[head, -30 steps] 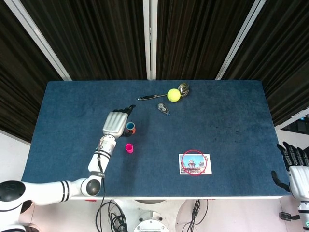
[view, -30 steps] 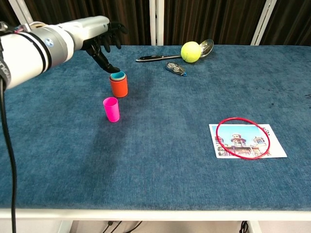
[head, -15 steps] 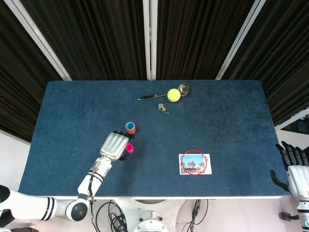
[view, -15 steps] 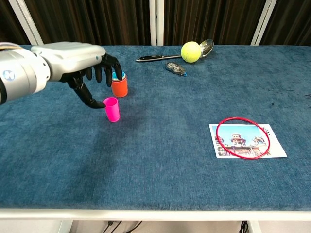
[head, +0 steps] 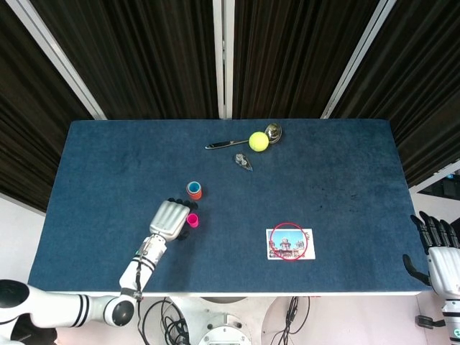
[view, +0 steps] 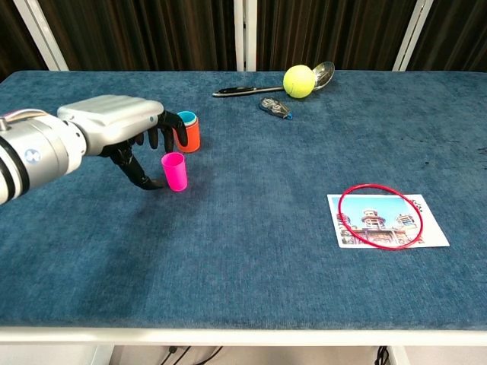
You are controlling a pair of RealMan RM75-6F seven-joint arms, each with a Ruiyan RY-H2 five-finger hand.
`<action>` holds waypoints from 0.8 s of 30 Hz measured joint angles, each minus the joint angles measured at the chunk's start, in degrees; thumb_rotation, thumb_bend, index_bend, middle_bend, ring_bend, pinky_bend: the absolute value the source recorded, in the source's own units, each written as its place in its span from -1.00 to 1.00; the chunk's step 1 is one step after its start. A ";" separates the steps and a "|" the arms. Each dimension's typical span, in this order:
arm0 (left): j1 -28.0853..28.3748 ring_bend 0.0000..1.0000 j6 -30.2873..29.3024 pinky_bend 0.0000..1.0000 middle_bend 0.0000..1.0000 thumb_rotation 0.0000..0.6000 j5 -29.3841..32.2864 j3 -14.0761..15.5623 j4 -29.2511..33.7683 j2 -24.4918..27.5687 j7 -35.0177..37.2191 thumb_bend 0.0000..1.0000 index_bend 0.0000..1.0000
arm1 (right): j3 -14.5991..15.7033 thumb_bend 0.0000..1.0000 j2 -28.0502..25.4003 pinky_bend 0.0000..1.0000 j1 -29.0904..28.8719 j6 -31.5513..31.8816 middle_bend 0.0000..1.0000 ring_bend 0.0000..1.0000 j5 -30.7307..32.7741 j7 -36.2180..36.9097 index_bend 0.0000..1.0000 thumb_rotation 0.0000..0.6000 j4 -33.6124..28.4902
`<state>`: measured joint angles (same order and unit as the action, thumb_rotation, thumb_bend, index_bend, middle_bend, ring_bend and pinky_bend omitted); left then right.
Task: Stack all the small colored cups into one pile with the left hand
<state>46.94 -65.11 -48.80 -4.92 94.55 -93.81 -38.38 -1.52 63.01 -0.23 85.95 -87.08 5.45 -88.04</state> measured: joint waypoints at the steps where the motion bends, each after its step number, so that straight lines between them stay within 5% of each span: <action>1: -0.03 -0.33 0.16 -0.27 -0.30 1.00 -0.09 0.00 -0.50 -0.29 0.09 -0.59 -0.34 | 0.02 -0.35 0.02 -1.00 -0.01 -0.09 -1.00 -1.00 0.05 0.03 -1.00 1.00 0.08; 24: -0.54 0.12 1.77 0.11 0.07 1.00 -6.08 -1.75 -9.00 -4.99 1.94 -0.47 0.04 | 0.08 -0.35 0.07 -1.00 -0.24 -1.53 -1.00 -1.00 1.00 2.25 -1.00 1.00 2.04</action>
<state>46.40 -63.34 -54.88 -6.67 85.55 -98.80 -36.44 -1.44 63.08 -0.47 84.42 -86.08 7.70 -86.00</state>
